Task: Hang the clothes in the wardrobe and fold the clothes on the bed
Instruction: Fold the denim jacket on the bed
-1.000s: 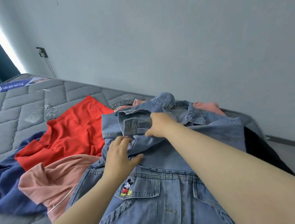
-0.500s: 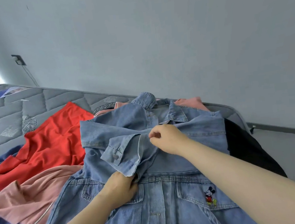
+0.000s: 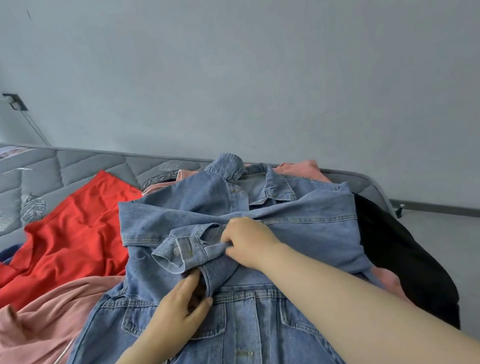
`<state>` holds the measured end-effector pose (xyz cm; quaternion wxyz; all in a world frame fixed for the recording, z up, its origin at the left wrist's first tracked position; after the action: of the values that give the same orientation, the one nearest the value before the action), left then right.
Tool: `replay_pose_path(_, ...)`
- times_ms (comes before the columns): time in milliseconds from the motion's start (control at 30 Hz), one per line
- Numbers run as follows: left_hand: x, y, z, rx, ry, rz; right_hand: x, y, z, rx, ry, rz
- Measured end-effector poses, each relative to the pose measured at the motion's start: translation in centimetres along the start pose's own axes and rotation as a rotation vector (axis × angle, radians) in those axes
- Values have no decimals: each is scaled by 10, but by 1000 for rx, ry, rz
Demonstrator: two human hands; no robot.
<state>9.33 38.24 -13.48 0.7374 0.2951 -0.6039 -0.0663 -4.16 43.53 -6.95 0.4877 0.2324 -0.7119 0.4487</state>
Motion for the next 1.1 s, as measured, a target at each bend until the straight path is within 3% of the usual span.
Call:
replay_pose_path(167,0,6,5,-15,-80,-17,49,18,-7,-65,293,384)
replay_pose_path(267,-2,13,8,-32,-122,39,83,70,-33,-191,488,836)
replay_pose_path(367,-7,20,12,-45,-155,101,76,137,-74,-395,541,1356)
replay_pose_path(467,-13,32,14,-78,-180,205,40,185,-123,-653,568,1617)
replay_pose_path(567,-17,39,16,-93,-191,250,17,195,-143,-719,486,1779)
replay_pose_path(633,-17,46,17,-97,-177,282,13,192,-144,-690,361,1676)
replay_pose_path(833,-9,78,35,-142,-83,306,7,203,-162,-798,130,743)
replay_pose_path(933,-25,83,49,-139,-196,394,35,203,-151,-597,332,737)
replay_pose_path(1033,-39,72,58,-30,-300,492,77,193,-146,-368,593,787)
replay_pose_path(1100,-43,65,62,44,-325,498,81,194,-142,-343,629,798)
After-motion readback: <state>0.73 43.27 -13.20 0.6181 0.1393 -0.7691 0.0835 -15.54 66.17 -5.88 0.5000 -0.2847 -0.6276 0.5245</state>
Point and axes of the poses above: each hand's wrist, its own z-axis towards the middle knuckle, its own x-axis out of the back of the hand, y = z × x, the point moved 10 cm from there along z, towards the middle knuckle, and after that the axes turned 9 degrees about z, right-handed, at the moved point
